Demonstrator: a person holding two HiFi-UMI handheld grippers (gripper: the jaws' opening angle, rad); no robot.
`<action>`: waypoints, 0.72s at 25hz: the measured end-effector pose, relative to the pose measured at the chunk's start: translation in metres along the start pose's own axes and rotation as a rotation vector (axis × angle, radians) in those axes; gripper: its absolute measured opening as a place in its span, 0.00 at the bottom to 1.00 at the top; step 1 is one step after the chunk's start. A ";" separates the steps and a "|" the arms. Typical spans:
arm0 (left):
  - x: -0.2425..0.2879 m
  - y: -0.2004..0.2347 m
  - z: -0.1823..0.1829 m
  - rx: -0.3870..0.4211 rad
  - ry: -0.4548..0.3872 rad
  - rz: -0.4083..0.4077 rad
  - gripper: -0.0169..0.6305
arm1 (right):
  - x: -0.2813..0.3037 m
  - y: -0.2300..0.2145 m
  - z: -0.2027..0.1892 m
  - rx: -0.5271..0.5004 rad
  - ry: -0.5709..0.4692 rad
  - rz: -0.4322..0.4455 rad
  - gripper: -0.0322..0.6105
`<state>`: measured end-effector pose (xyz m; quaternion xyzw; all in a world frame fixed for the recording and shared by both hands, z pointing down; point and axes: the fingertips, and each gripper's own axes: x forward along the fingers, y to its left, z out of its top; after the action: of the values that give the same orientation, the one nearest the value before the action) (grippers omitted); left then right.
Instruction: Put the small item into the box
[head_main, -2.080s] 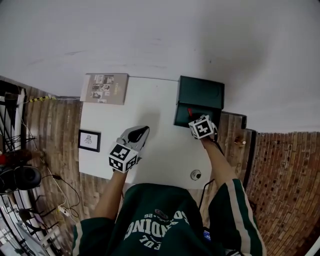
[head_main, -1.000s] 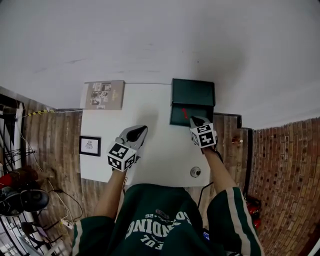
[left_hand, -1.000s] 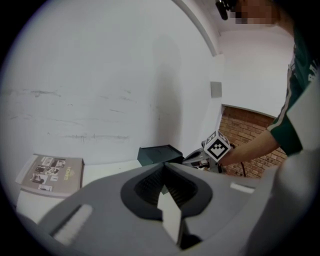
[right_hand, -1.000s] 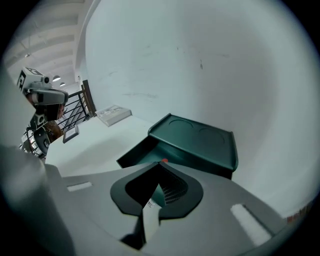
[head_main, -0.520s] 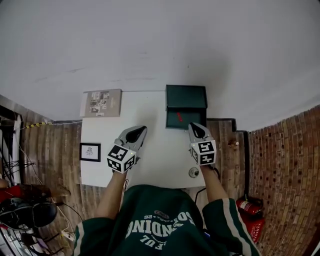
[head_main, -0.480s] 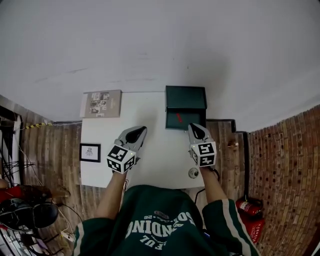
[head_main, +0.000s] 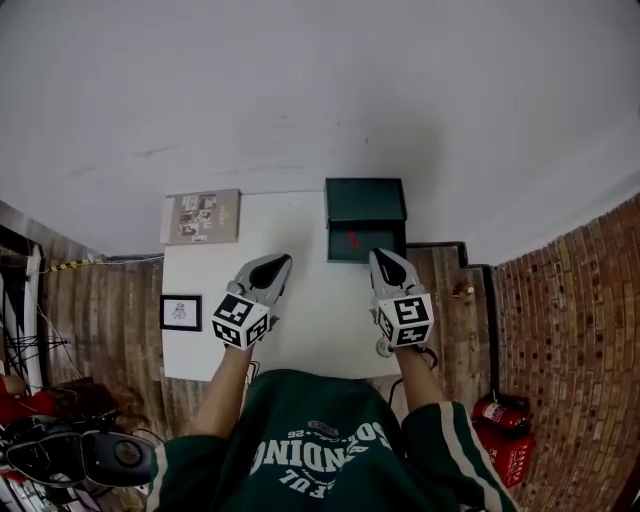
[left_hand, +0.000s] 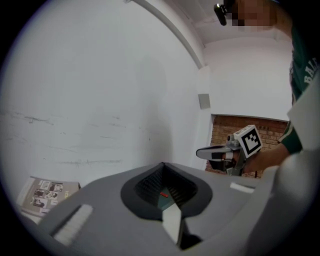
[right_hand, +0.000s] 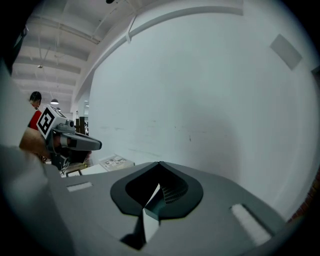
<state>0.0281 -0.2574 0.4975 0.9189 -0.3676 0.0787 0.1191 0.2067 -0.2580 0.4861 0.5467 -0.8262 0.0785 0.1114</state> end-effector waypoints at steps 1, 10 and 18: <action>0.000 -0.001 0.001 0.001 -0.004 -0.001 0.11 | -0.001 0.000 -0.002 0.001 0.004 -0.003 0.05; -0.013 -0.016 -0.002 0.008 -0.004 -0.003 0.11 | -0.019 0.009 -0.005 -0.007 -0.004 0.004 0.05; -0.006 -0.005 -0.006 -0.004 0.010 -0.018 0.11 | -0.007 0.012 -0.015 -0.005 0.026 0.001 0.05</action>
<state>0.0271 -0.2486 0.5007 0.9215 -0.3591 0.0814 0.1234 0.1998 -0.2430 0.4987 0.5449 -0.8251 0.0838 0.1234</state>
